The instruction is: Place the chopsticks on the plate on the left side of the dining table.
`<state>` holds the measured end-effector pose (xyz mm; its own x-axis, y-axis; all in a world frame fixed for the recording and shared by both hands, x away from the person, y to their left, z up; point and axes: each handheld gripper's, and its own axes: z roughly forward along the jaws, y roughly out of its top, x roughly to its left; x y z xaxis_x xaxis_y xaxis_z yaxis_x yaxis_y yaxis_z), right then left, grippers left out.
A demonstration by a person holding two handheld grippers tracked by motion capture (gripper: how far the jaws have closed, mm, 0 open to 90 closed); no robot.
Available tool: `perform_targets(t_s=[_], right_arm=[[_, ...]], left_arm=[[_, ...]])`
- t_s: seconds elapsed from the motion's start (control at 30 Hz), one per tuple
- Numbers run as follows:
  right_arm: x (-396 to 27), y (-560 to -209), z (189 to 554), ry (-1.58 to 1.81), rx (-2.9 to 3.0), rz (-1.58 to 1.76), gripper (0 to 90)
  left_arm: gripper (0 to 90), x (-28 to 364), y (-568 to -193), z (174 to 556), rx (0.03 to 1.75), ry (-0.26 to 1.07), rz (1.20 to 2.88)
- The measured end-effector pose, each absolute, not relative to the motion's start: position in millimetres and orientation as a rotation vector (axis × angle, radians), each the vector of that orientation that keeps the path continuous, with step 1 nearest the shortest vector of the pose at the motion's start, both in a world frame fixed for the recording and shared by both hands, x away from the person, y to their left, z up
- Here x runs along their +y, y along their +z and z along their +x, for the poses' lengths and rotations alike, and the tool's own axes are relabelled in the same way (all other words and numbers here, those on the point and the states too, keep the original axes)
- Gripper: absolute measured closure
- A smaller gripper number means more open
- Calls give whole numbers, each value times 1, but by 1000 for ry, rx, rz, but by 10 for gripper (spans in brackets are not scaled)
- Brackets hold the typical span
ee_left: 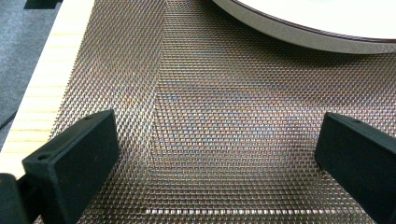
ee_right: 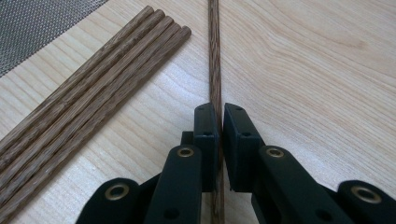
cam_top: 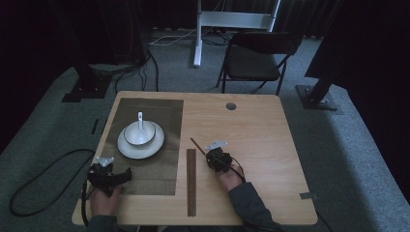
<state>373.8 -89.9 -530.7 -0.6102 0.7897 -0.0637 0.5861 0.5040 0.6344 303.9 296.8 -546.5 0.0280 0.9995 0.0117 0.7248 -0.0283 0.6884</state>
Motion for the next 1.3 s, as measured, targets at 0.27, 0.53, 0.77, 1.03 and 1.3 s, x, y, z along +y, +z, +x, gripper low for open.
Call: perform_targets(t_s=[0.27, 0.53, 0.77, 1.03, 1.3], right_arm=[[-90, -530, 373, 824, 2405, 1132, 844], [-90, -524, 373, 845, 2381, 1126, 845], [-87, -519, 372, 860, 2382, 1105, 844], [-83, -515, 370, 870, 2377, 1083, 844], [-76, -507, 365, 890, 2381, 1051, 844]], left_arm=[[2, 297, -547, 304, 1748, 710, 1806], [2, 297, -547, 304, 1748, 710, 1805], [2, 297, -547, 304, 1748, 710, 1806], [2, 296, -547, 304, 1755, 714, 1802], [2, 296, -547, 304, 1756, 713, 1802]])
